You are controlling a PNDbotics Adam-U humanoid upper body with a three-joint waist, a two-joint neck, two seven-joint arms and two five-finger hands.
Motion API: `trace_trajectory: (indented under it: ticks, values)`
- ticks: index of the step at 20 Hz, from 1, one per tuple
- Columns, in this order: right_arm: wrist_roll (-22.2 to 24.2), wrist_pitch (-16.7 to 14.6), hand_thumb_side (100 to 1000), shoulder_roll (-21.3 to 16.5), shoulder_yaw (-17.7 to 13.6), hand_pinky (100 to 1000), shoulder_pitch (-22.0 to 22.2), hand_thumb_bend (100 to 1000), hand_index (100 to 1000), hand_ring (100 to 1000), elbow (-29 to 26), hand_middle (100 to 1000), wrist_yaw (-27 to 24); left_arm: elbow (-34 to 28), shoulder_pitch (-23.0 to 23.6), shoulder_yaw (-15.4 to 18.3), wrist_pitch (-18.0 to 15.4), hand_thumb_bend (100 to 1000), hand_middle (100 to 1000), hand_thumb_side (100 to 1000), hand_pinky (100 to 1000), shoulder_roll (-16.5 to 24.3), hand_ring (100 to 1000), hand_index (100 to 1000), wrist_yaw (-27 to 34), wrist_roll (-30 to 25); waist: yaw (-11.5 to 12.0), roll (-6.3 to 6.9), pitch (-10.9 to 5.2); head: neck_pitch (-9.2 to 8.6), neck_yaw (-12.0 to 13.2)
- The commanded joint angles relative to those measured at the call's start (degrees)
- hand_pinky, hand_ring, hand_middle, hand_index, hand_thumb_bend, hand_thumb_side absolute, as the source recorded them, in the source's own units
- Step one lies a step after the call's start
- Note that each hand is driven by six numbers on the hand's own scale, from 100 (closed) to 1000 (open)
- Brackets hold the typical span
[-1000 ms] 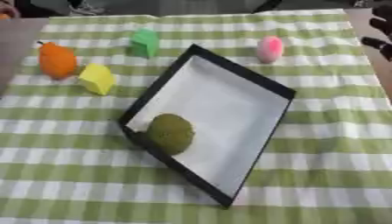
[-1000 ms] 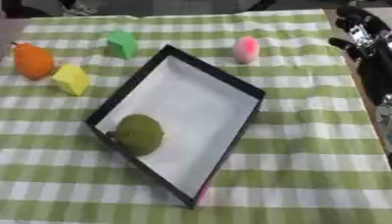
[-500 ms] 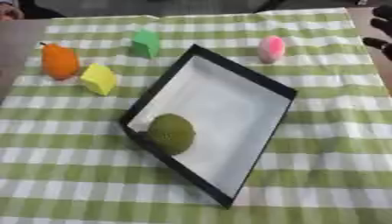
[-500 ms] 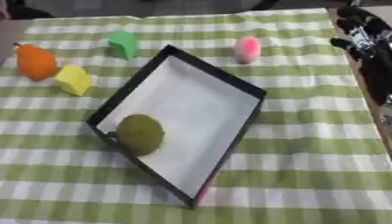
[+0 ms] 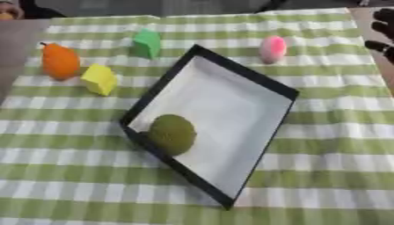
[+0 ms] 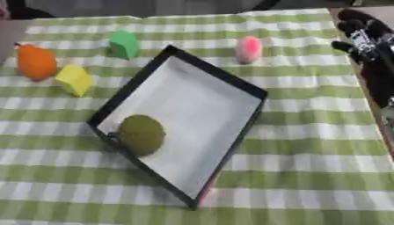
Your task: Pick up objects on the table and place them in the box.
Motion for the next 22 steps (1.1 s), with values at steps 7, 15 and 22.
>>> trace_trajectory:
  ticks: [7, 15, 22]
  values:
    - [0.29, 0.01, 682, -0.83, -0.2, 896, -0.98, 100, 907, 1000, -0.47, 925, 0.46, 11.1, -6.02, 3.15, -1.18, 581, 811, 100, 862, -6.16, 878, 888, -8.82, 2.19, -0.74, 0.13, -0.55, 0.3, 0.99]
    - [0.42, 0.33, 689, -0.37, -0.19, 896, -1.23, 100, 905, 1000, -0.46, 920, 0.49, 15.51, -6.55, 5.39, -2.01, 556, 799, 100, 849, -9.3, 869, 899, -15.16, 6.46, -1.26, 0.21, 0.0, 0.3, 1.56]
    - [0.62, 0.5, 692, -0.05, -0.13, 896, -1.42, 100, 905, 1000, -0.47, 919, 0.51, 18.03, -7.08, 6.81, -1.91, 489, 790, 100, 840, -11.66, 855, 908, -15.67, 14.93, -1.64, 0.01, 0.26, 0.3, 2.08]
